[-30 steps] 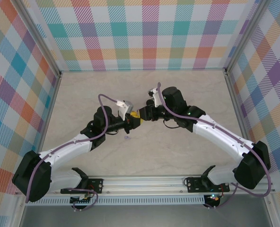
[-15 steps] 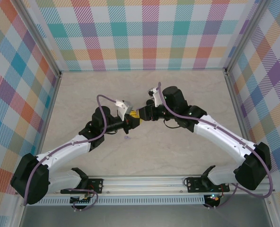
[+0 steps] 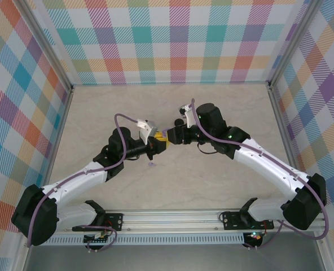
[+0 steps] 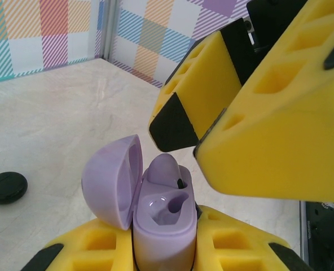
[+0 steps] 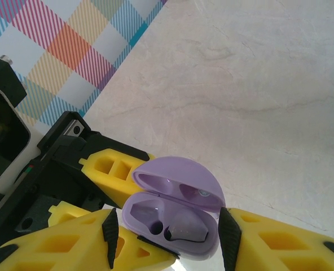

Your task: Insert the wireless bluetooth earbuds into the charging case

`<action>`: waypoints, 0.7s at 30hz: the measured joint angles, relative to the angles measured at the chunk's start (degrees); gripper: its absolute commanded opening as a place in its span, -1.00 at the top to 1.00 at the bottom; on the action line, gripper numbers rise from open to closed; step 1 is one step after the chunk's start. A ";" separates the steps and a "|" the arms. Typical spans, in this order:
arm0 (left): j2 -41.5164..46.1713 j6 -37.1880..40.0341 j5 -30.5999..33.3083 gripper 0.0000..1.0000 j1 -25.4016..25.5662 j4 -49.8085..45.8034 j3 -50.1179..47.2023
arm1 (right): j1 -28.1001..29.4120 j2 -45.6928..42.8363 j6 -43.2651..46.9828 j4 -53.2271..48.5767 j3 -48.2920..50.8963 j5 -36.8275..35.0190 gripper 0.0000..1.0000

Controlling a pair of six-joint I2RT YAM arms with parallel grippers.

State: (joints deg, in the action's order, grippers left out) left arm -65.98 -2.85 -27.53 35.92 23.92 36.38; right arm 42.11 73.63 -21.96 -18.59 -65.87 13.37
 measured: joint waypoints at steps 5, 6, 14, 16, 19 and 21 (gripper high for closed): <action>0.74 0.11 0.66 1.00 0.02 -0.20 -0.24 | 0.00 -0.92 -0.02 -1.03 -0.04 -3.17 -0.06; 0.92 0.11 0.87 1.00 0.02 -0.26 -0.24 | 0.00 -1.31 -0.04 -1.22 -0.04 -4.28 -0.06; 3.61 -0.46 2.62 1.00 0.07 -3.52 -0.24 | -0.15 -3.17 -1.86 -6.56 -0.02 -17.64 -0.08; 4.72 -0.57 2.78 1.00 0.07 -4.94 -0.24 | -0.79 -2.99 -2.40 -8.24 -0.02 -19.76 -0.08; 6.97 -0.76 2.78 1.00 0.07 -7.23 -0.24 | -2.29 -1.75 -2.89 -10.08 0.04 -20.81 -0.08; 8.68 -0.94 2.78 1.00 0.07 -8.66 -0.22 | -3.48 -0.11 -2.89 -10.67 0.26 -20.55 -0.08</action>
State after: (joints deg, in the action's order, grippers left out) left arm -57.30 -3.79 -24.75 35.99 15.27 36.16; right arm 38.63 73.52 -24.84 -29.26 -65.60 -7.18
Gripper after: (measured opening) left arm 0.217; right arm 0.538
